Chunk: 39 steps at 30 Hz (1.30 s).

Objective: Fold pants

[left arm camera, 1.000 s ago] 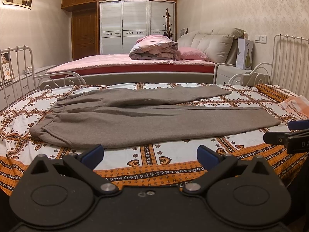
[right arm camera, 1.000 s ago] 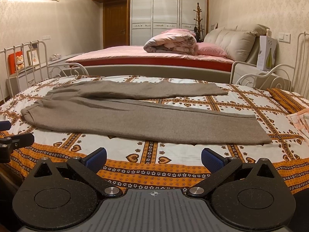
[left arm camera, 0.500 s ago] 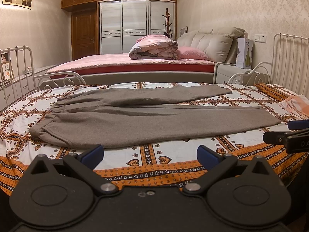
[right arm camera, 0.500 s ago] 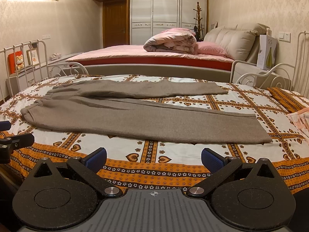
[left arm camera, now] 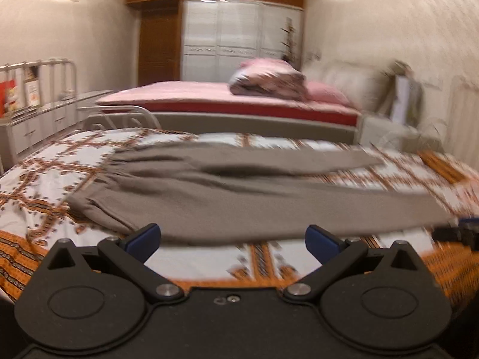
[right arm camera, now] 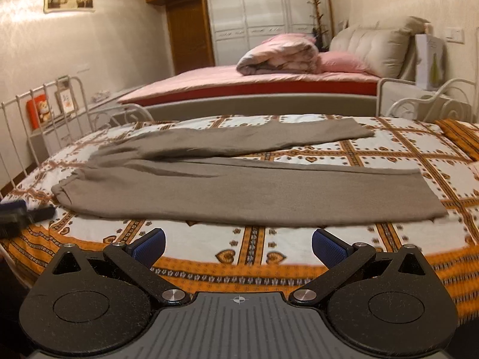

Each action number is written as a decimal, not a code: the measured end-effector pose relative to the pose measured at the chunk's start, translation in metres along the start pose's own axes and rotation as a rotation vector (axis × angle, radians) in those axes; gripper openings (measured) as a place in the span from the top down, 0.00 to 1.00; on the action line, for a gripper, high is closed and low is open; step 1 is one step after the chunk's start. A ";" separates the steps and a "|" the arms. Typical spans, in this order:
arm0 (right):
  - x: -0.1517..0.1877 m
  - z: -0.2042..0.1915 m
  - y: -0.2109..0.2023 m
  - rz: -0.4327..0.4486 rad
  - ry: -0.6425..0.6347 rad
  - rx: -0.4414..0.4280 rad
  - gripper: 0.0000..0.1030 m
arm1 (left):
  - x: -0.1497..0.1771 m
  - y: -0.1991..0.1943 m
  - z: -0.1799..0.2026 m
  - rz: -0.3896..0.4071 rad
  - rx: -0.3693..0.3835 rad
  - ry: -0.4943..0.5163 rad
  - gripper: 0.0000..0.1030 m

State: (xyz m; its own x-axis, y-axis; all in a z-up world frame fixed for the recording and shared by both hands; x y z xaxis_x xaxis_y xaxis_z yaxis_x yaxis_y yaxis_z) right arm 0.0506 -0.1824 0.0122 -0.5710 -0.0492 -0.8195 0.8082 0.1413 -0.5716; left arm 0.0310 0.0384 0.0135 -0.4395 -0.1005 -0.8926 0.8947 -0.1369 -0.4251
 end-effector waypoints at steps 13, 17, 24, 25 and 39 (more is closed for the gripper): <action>-0.096 -0.028 0.095 0.039 -0.089 -0.057 0.00 | -0.067 0.070 -0.109 0.006 -0.098 -0.027 0.06; -0.126 -0.050 0.138 0.050 -0.133 -0.099 0.00 | -0.095 0.101 -0.144 0.015 -0.127 -0.005 0.08; -0.176 -0.100 0.235 0.037 -0.222 -0.170 0.29 | -0.130 0.183 -0.226 -0.063 -0.189 -0.014 0.09; -0.184 -0.108 0.253 0.031 -0.237 -0.188 0.29 | -0.132 0.198 -0.239 -0.082 -0.189 -0.021 0.09; -0.227 -0.196 0.456 -0.030 -0.408 -0.281 0.42 | -0.128 0.328 -0.352 -0.273 -0.146 -0.173 0.58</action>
Point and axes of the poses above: each gripper's, at about its wrist camera, not at the fingertips, and y roughly the way its jaws point, z to its right, x to its underside, the point moved 1 cm from there along y, roughly the way its jaws point, and after that the axes turned 12 degrees about x, right-handed, at the moved point
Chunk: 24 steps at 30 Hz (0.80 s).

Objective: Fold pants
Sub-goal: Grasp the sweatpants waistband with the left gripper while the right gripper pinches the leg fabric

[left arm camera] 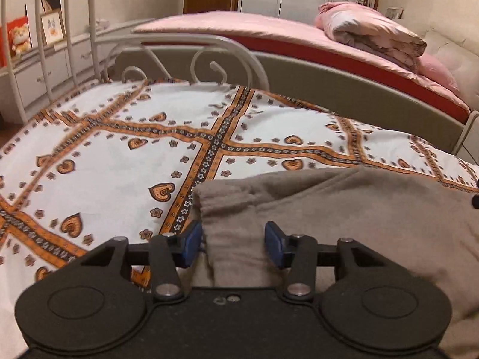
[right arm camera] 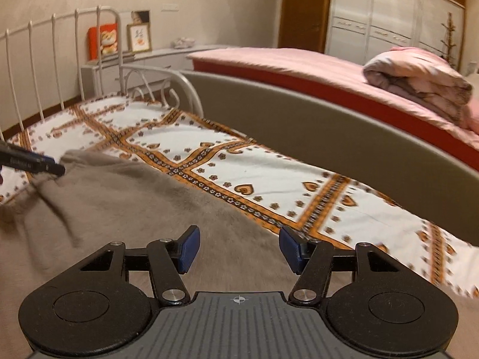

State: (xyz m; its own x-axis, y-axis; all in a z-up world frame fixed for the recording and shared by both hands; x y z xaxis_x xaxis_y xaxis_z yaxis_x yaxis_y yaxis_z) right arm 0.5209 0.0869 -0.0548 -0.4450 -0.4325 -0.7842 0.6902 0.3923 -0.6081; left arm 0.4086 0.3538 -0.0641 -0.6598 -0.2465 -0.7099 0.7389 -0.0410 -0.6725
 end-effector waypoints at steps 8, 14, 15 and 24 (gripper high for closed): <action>-0.001 0.005 0.058 -0.061 -0.069 -0.029 0.42 | -0.013 0.029 -0.009 -0.050 -0.053 0.050 0.34; -0.007 0.014 0.083 -0.136 -0.063 -0.132 0.42 | -0.027 0.040 -0.021 -0.117 0.022 0.082 0.29; -0.007 0.015 0.084 -0.145 -0.067 -0.133 0.42 | -0.028 0.042 -0.024 -0.117 0.047 0.084 0.38; -0.013 0.003 0.052 -0.138 -0.122 -0.119 0.95 | -0.026 0.022 -0.029 -0.021 0.190 0.081 0.82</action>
Point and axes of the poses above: each gripper's, at about its wrist camera, not at the fingertips, and y roughly the way its jaws point, z to its right, x to its underside, the point moved 1 cm from there along y, roughly the way its jaws point, and after that the axes turned 12 degrees about x, right-handed, at the moved point
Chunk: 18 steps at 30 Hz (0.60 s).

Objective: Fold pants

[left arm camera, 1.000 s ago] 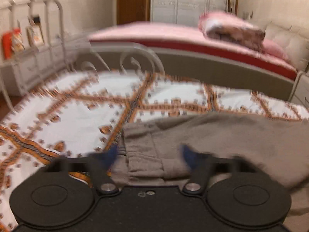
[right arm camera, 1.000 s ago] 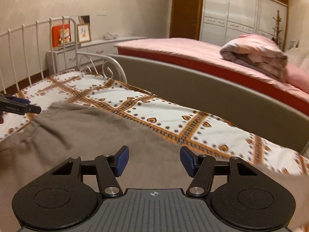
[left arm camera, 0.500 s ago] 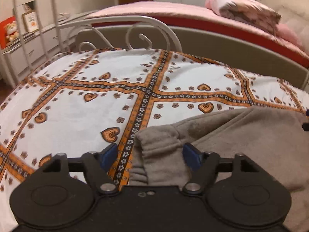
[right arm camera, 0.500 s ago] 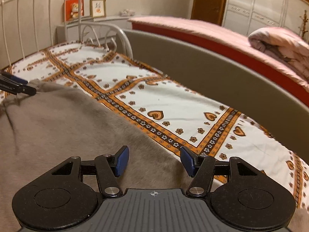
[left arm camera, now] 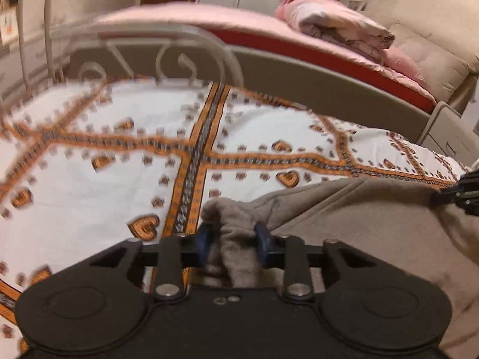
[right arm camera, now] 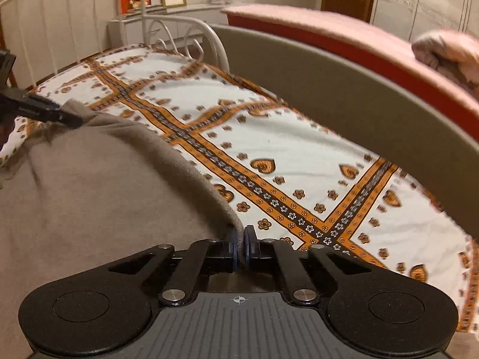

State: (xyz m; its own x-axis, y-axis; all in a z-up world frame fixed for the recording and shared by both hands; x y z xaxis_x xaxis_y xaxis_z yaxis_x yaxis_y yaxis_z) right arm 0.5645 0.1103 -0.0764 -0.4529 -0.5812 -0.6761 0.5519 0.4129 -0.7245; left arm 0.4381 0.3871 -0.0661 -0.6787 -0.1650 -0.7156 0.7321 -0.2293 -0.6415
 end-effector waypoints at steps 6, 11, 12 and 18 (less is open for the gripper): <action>0.005 -0.018 -0.070 0.093 -0.016 0.048 0.95 | 0.004 -0.055 0.024 0.165 -0.012 0.076 0.85; 0.026 -0.047 -0.140 0.155 -0.075 0.100 0.95 | 0.027 -0.113 0.047 0.292 0.029 0.112 0.86; 0.033 -0.054 -0.156 0.168 -0.088 0.111 0.95 | 0.034 -0.125 0.052 0.304 0.035 0.124 0.86; 0.092 -0.104 -0.235 0.211 -0.154 0.148 0.95 | 0.095 -0.182 0.081 0.367 0.092 0.127 0.86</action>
Point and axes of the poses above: each gripper's, at about its wrist camera, not at the fingertips, and y roughly the way its jaws point, z to its right, x to its underside, the point moved 1 cm from there along y, roughly the way its jaws point, and after that the axes turned 12 degrees about x, right-handed, at the moved point
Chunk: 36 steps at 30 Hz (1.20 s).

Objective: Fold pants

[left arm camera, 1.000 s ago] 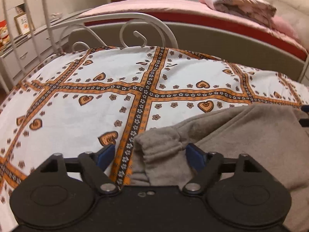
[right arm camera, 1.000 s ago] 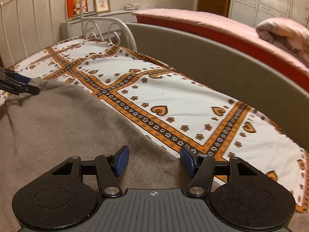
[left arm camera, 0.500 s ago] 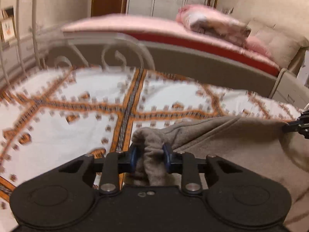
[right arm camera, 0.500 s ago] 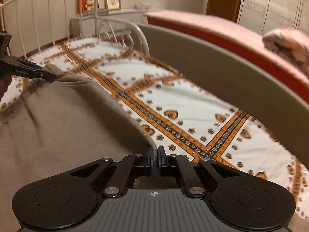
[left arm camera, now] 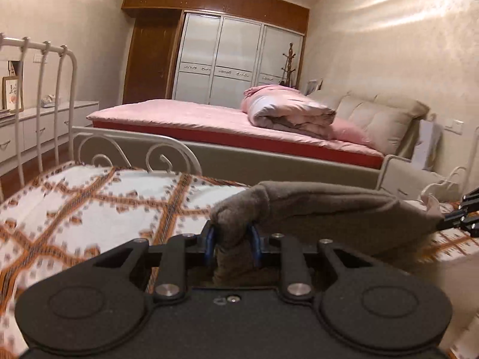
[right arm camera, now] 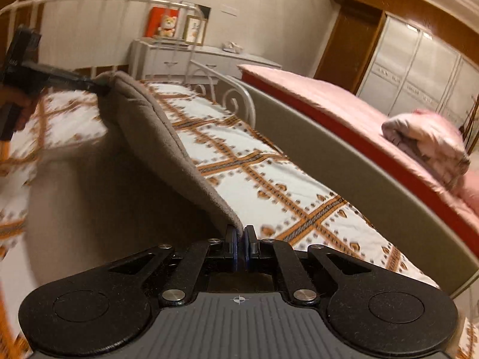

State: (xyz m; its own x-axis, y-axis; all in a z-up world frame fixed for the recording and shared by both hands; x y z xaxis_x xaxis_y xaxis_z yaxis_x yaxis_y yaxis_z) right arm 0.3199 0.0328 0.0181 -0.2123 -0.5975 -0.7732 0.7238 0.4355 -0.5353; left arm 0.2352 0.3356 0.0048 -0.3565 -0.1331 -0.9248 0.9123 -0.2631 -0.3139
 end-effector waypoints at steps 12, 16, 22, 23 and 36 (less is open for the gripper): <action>0.111 -0.065 -0.077 -0.090 0.257 0.066 0.67 | 0.080 -0.055 0.015 -0.198 -0.188 -0.266 0.70; 0.121 -0.046 -0.088 -0.091 0.458 0.093 0.67 | 0.073 -0.068 0.022 -0.123 -0.141 -0.376 0.69; 0.130 -0.011 -0.071 -0.132 0.747 0.098 0.67 | 0.071 -0.037 0.032 -0.193 -0.100 -0.421 0.69; 0.133 -0.006 -0.072 -0.135 0.773 0.096 0.67 | 0.074 -0.035 0.031 -0.203 -0.104 -0.434 0.69; 0.173 0.035 -0.013 -0.217 1.152 0.007 0.67 | 0.093 -0.020 0.012 -0.137 -0.092 -0.607 0.71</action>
State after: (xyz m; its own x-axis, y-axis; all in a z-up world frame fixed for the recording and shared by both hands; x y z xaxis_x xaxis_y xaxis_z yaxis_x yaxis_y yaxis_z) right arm 0.2970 -0.0999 -0.0963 -0.7984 0.3059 -0.5187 0.6021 0.3939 -0.6945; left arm 0.1817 0.3166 -0.0725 -0.4974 -0.6303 -0.5961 0.8543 -0.2362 -0.4631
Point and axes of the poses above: each gripper's, at about its wrist camera, not at the fingertips, and y roughly the way its jaws point, z to its right, x to its underside, the point moved 1 cm from there along y, roughly the way its jaws point, and after that the axes turned 12 degrees about x, right-handed, at the moved point
